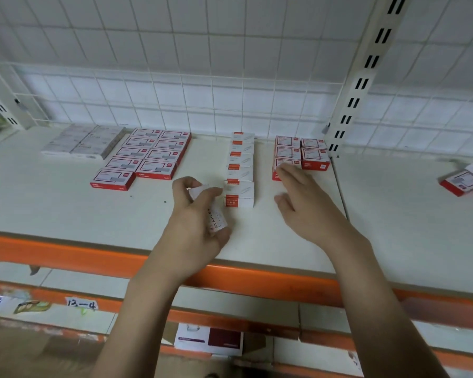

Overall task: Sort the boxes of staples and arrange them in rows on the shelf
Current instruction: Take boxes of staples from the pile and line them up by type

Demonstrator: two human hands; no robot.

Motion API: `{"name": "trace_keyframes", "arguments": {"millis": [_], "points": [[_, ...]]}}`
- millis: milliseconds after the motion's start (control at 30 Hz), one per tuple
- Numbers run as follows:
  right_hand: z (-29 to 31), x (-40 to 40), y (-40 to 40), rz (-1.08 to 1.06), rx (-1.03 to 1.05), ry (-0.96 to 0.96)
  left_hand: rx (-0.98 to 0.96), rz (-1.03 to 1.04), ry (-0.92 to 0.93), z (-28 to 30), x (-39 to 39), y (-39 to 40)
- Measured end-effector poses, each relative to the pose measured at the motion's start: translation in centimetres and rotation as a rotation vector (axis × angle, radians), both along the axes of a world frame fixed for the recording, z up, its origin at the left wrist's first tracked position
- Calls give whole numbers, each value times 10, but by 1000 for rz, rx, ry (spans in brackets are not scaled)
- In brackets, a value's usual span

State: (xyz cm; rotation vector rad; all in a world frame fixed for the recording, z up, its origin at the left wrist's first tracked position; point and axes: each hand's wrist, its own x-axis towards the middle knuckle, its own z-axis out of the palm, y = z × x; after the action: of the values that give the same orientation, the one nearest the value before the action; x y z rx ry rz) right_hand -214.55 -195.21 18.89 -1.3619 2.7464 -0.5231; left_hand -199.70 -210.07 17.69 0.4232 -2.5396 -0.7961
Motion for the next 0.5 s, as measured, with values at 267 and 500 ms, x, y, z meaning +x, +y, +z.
{"name": "trace_keyframes", "arguments": {"millis": [267, 500], "points": [[7, 5, -8, -8, -19, 24, 24, 15, 128, 1, -9, -13], [17, 15, -47, -81, -61, 19, 172, -2, 154, 9, -9, -64]]}}
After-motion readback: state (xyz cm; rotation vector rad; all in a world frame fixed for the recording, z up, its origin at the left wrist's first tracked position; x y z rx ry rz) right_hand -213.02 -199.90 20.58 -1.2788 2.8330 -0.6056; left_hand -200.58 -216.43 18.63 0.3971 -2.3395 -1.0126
